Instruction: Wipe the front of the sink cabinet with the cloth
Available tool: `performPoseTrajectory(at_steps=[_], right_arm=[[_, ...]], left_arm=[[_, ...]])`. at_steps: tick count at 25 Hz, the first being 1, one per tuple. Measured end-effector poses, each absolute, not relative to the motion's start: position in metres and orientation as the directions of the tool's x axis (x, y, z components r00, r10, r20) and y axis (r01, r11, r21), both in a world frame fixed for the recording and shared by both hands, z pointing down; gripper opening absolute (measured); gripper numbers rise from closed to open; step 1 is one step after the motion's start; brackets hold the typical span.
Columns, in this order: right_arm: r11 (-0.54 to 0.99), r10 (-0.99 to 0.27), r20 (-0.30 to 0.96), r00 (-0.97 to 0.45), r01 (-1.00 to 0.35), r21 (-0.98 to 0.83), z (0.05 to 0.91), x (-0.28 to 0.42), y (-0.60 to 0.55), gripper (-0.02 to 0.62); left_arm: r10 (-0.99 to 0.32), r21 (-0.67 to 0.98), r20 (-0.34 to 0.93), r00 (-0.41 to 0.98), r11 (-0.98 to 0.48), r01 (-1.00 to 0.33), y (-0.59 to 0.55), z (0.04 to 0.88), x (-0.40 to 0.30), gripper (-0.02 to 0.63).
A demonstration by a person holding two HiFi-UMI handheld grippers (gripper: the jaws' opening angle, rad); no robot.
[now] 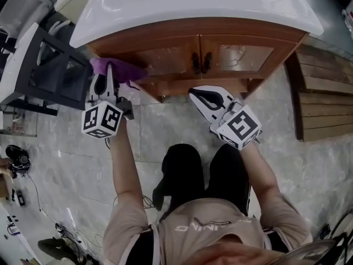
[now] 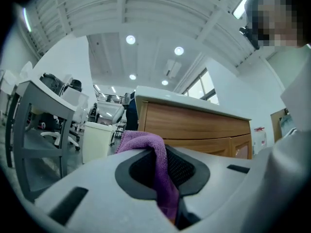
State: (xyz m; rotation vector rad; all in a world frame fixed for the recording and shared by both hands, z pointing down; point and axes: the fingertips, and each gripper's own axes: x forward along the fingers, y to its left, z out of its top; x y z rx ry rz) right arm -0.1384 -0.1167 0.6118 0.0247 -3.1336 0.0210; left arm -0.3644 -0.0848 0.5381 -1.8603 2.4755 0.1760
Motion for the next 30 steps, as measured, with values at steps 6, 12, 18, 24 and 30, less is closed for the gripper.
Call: performPoseTrajectory(at_steps=[6, 12, 18, 24, 30], right_arm=[[0.997, -0.064, -0.008, -0.998, -0.063, -0.036, 0.615, -0.117, -0.125, 0.012], [0.991, -0.125, -0.016, -0.992, -0.124, -0.044, 0.621, -0.099, -0.136, 0.012], [0.982, -0.174, -0.017, -0.985, -0.172, -0.074, 0.630, -0.087, -0.145, 0.012], [0.975, -0.215, -0.010, -0.977, -0.214, -0.060, 0.634, -0.066, -0.151, 0.012], [0.957, -0.280, 0.000, -0.960, -0.279, -0.074, 0.640, -0.036, -0.167, 0.012]], left_arm=[[-0.957, 0.032, -0.083, -0.277, 0.275, -0.961, -0.107, 0.531, -0.373, 0.037], [-0.956, 0.005, -0.103, -0.276, 0.277, -0.961, -0.114, 0.528, -0.353, 0.037], [-0.970, 0.041, -0.141, -0.199, 0.195, -0.980, -0.136, 0.527, -0.311, 0.037], [-0.983, 0.046, -0.163, -0.082, 0.076, -0.996, -0.167, 0.526, -0.251, 0.037], [-0.984, 0.057, -0.181, 0.001, -0.012, -0.998, -0.187, 0.519, -0.210, 0.037]])
